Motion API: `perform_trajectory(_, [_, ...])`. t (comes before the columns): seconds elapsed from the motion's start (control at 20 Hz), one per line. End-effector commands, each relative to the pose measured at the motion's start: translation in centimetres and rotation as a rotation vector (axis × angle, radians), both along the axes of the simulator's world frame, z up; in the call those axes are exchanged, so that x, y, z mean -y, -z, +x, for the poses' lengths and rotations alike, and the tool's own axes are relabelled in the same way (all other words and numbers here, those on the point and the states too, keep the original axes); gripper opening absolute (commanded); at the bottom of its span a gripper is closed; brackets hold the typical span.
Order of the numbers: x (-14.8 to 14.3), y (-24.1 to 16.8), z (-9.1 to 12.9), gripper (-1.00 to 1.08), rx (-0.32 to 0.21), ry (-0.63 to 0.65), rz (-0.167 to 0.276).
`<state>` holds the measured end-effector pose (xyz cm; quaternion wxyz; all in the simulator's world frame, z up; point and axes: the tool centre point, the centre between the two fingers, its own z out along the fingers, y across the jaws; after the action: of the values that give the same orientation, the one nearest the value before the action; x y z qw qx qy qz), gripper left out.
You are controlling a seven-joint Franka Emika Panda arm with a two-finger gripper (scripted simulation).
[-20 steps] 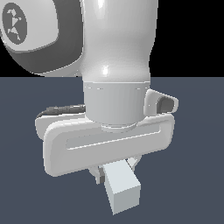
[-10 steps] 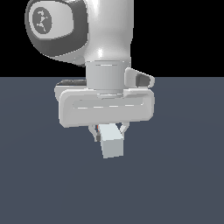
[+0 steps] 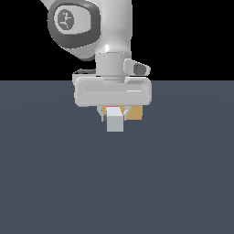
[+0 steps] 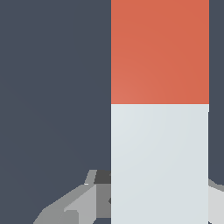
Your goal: Insert the peg into the horizontal hole in a box.
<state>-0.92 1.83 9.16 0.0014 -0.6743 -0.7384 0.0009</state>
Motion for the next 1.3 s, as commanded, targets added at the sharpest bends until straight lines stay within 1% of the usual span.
perform_trajectory(0.0, [-2.0,-0.9,0.2,-1.00,0.003,0.030,0.000])
perform_trajectory(0.3, [-5.5,-2.2,0.7,-1.00,0.003,0.084,0.000])
perform_trajectory(0.55, [-7.4,-2.8,1.1,-1.00,0.003,0.112,-0.001])
perform_trajectory(0.8, [-8.2,-3.1,1.4,-1.00,0.003,0.124,-0.001])
perform_trajectory(1.25, [-8.2,-3.2,1.6,-1.00,0.004,0.123,0.000])
